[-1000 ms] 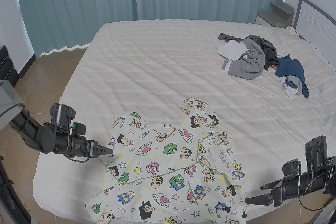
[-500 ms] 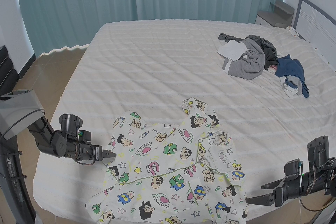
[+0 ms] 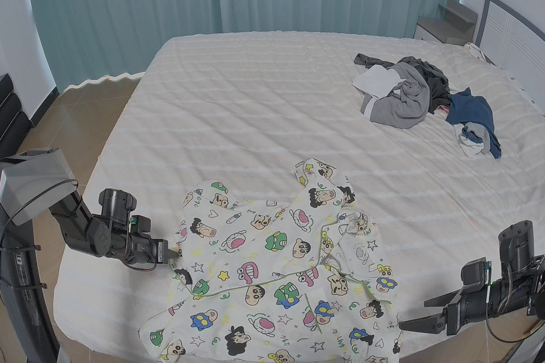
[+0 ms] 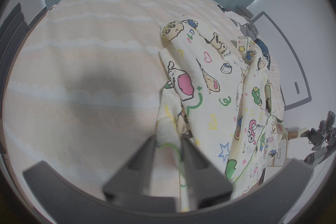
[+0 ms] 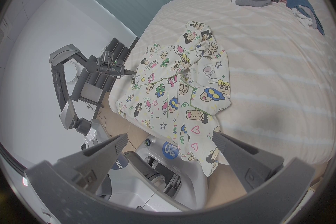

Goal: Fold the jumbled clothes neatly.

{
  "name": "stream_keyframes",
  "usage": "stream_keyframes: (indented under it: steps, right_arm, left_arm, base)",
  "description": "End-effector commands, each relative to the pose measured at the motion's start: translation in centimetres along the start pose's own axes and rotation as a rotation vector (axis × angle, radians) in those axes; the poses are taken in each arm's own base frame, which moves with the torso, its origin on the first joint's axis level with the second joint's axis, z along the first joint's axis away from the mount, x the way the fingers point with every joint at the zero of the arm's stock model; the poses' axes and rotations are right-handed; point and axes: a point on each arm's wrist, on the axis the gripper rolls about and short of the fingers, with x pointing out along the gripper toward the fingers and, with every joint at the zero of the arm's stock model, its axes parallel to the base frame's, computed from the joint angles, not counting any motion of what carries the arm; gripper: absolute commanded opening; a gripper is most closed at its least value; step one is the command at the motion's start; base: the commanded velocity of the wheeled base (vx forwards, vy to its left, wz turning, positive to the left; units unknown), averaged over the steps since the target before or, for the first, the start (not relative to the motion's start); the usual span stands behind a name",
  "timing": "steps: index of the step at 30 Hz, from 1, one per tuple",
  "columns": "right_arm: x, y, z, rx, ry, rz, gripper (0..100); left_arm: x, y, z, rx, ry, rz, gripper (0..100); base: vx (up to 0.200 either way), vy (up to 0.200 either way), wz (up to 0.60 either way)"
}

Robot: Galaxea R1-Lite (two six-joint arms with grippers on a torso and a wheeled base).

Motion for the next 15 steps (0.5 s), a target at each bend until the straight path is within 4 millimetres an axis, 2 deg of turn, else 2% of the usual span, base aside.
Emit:
stream_keyframes:
  steps: [1,10,15]
  right_arm:
    - [0.0,0.0,-0.1,0.001,0.002,0.000,100]
    - [-0.2,0.1,0.0,-0.006,-0.012,0.002,100]
    - [-0.4,0.1,-0.1,-0.005,-0.019,0.001,100]
  left_arm:
    - [-1.0,0.3,0.5,-0.007,-0.030,0.011,0]
    - [-4.1,1.4,1.5,-0.026,-0.118,0.050,0]
    - [-5.1,1.9,1.2,-0.021,-0.178,0.072,0]
  base:
    - [0.000,0.000,0.00]
    - [0.000,0.000,0.00]
    - [0.000,0.000,0.00]
